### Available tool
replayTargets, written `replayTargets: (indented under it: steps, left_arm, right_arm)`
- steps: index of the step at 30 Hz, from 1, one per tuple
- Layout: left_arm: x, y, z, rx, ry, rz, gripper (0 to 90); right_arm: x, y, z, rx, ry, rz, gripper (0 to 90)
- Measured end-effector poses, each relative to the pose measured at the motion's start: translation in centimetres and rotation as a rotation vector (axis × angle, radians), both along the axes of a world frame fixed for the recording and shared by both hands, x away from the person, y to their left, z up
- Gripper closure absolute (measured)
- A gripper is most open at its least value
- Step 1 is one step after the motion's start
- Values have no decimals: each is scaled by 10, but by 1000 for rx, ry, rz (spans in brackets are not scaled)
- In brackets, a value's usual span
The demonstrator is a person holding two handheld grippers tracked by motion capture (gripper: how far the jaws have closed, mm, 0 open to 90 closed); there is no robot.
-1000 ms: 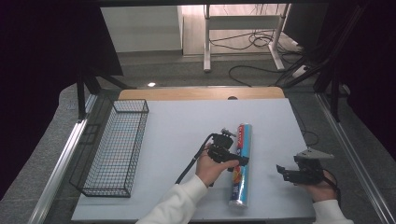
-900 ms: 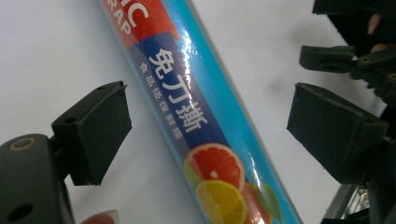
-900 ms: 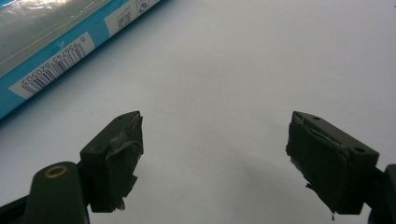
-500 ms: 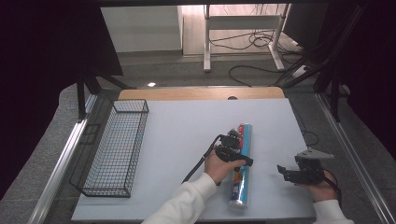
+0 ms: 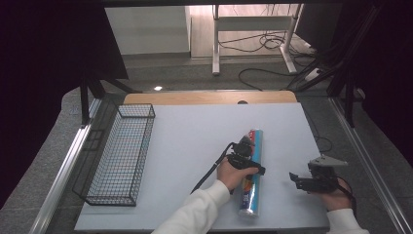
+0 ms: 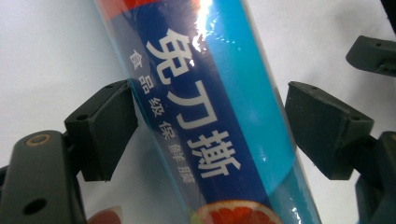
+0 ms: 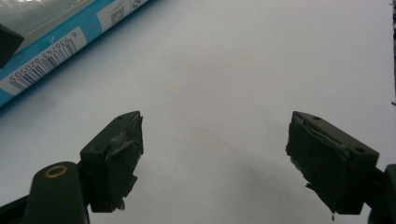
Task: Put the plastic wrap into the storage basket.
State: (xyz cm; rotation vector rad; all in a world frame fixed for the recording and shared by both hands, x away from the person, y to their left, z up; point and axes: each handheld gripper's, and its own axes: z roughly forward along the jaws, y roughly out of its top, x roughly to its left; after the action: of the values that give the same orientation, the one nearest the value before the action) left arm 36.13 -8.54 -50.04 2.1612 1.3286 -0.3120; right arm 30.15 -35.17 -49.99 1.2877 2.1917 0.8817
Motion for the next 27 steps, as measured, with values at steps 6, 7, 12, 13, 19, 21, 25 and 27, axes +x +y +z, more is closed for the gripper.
replayTargets:
  steps: [6,7,12,13,19,21,25,27]
  left_arm:
    - [2,-5,-3,-13,39,16,208]
    - [2,-5,-3,-13,39,16,211]
    - [4,-2,-4,-40,69,31,225]
    - [4,-2,-4,-40,69,31,229]
    - [7,9,-6,-98,125,49,251]
    - [8,11,-5,-118,137,62,274]
    - [10,18,2,-155,125,70,307]
    - [10,20,5,-160,114,64,324]
  right_arm:
    - [0,1,-1,-7,1,4,190]
    - [0,1,-1,-7,1,4,190]
    - [1,0,-2,-9,3,-1,190]
    - [1,0,-2,-9,3,-1,190]
    - [1,0,-1,-7,0,-5,189]
    - [1,0,-1,-7,1,-7,189]
    - [1,0,-1,-8,0,-7,189]
    - [1,0,-2,-9,1,-7,189]
